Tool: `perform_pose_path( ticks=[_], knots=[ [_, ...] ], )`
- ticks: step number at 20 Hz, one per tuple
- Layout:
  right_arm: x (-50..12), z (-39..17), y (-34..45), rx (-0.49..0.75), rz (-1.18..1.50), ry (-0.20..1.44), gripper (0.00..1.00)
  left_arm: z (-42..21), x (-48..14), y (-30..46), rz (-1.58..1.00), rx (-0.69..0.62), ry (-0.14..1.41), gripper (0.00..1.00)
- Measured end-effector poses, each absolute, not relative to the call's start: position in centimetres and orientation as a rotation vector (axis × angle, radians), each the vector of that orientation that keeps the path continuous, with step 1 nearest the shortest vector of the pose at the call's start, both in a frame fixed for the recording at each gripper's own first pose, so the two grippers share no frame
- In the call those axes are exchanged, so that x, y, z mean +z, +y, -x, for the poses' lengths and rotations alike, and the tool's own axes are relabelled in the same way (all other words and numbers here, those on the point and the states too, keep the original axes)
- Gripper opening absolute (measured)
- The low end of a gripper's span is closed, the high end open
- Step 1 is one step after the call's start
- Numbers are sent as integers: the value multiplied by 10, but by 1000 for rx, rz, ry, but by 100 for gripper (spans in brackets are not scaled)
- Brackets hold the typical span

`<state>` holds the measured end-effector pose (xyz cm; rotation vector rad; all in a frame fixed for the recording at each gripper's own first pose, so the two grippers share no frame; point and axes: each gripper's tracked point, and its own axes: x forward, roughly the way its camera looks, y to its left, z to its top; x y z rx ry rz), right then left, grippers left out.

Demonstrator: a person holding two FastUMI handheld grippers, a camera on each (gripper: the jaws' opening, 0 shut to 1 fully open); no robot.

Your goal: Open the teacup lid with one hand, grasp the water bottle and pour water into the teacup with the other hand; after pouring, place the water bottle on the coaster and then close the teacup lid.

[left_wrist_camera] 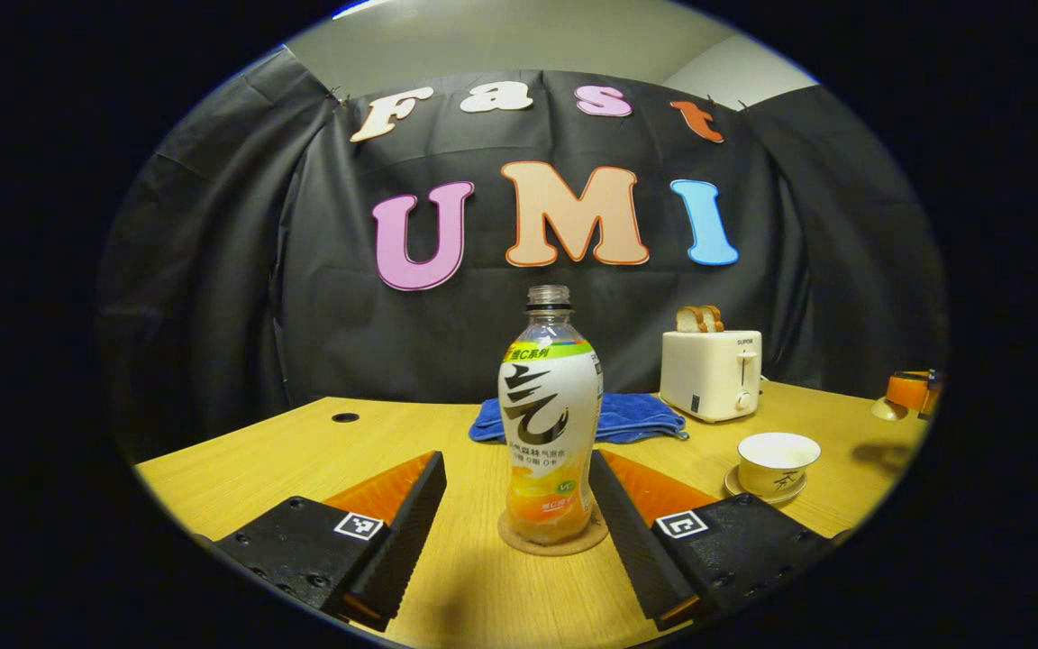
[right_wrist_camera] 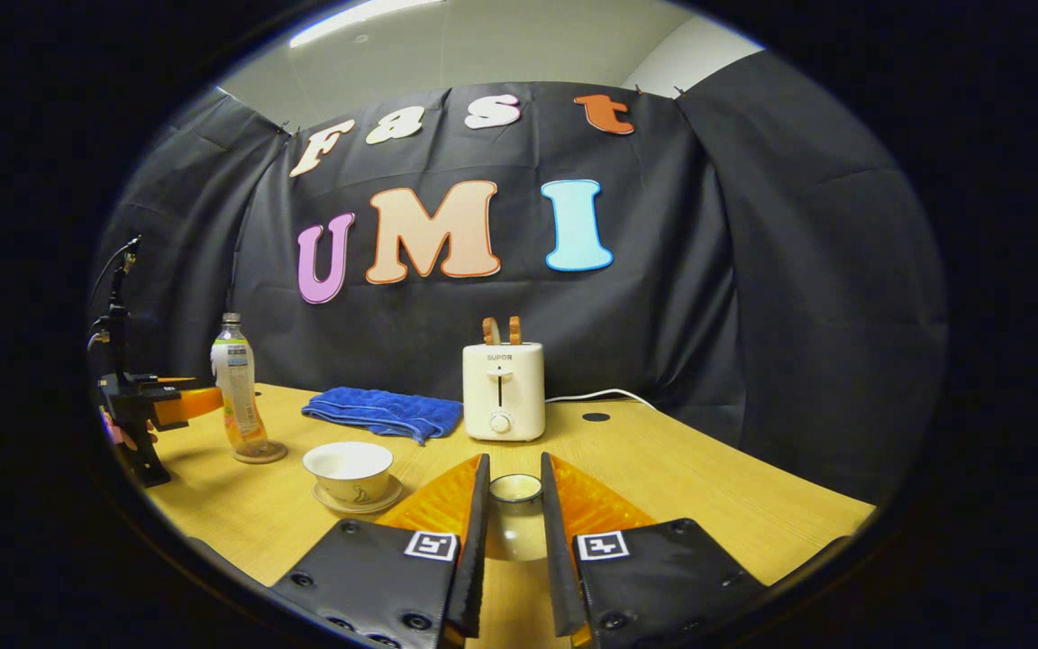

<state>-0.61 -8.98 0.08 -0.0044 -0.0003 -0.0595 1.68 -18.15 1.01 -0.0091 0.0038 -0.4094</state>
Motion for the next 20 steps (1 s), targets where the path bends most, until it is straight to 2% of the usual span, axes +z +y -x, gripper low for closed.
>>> perform_pose_path(
  ticks=[10, 20],
  knots=[
    [-4, -28, -14, 136, -2, 12, 34, 7, 10, -120, 5, -226, 6, 93],
    [-9, -65, 59, 288, -7, 27, 34, 10, 9, -105, 5, -154, 6, 93]
  ],
)
